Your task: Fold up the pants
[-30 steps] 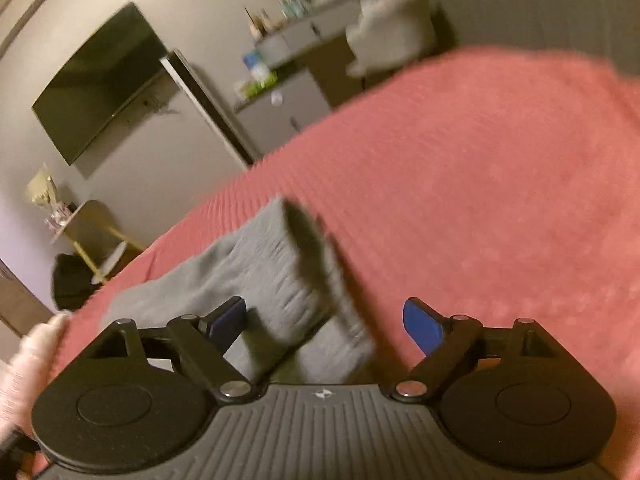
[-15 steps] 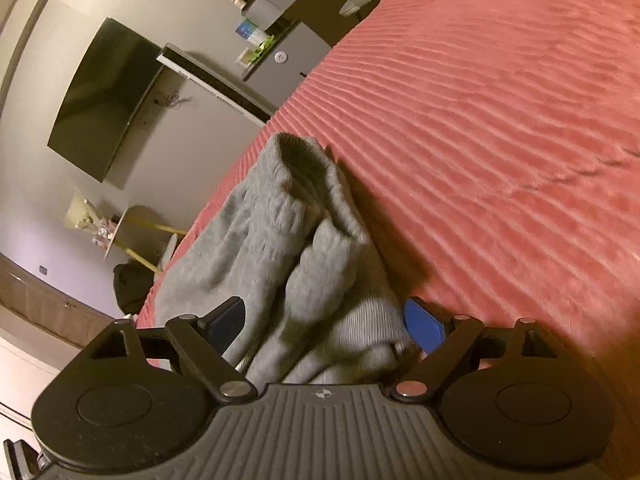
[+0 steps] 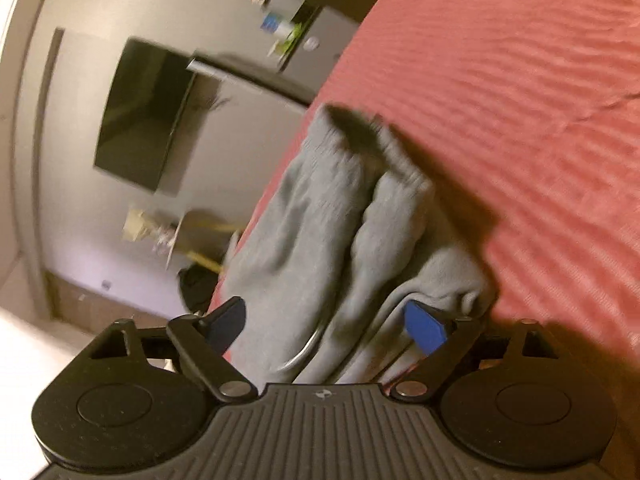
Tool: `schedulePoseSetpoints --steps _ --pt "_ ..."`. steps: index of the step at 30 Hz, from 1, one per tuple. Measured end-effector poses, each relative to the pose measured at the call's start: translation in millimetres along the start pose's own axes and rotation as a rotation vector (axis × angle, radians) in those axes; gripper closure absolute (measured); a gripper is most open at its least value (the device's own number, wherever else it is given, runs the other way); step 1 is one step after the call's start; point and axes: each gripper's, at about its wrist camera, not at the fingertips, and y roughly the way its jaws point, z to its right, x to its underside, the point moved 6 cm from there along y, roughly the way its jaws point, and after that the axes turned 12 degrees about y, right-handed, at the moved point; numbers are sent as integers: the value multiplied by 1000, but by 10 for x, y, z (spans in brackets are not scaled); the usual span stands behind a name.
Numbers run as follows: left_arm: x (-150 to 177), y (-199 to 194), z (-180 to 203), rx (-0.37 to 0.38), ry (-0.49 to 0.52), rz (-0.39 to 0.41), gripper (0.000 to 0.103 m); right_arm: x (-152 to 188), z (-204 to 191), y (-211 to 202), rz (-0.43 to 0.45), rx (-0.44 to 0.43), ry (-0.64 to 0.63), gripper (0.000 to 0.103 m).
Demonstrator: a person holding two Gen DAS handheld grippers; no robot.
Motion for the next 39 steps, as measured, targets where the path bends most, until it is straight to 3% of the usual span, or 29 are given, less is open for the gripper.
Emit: schedulePoseSetpoints --steps 5,8,10,12,14,16,18,21,25,30,32,34,37,39 --pt "2 -140 -41 -28 -1 47 65 -69 46 -246 64 47 -14 47" --pt "-9 -340 -45 -79 33 71 67 -126 -43 -431 187 117 -126 48" --pt "-38 -521 -3 -128 104 112 67 -141 -136 -536 241 94 -178 48" --pt "-82 -618 153 -161 215 139 64 -123 -260 -544 257 79 -245 52" --pt "-138 -618 279 -201 306 144 61 -55 -432 -427 235 92 -350 65" --pt "-230 -687 398 -256 387 197 52 28 -635 -237 225 147 -490 73" --pt "-333 -813 525 -262 445 249 43 122 -814 -83 246 181 -635 74" --pt "-494 -908 654 -243 472 315 32 190 -892 158 231 205 -727 74" --pt "-653 -620 819 -292 582 301 31 172 -743 384 229 278 -793 83" --pt "-787 -57 1039 -301 641 220 36 199 -751 355 235 235 -822 83" --pt "-827 175 1091 -340 699 198 35 190 -718 329 233 218 -817 83" --pt "-851 410 1053 -427 757 167 38 184 -715 356 234 214 -834 83" --pt "-868 772 896 -517 807 67 34 169 -688 373 243 216 -859 83" --pt "-829 862 884 -551 866 82 29 161 -682 400 245 213 -869 83"
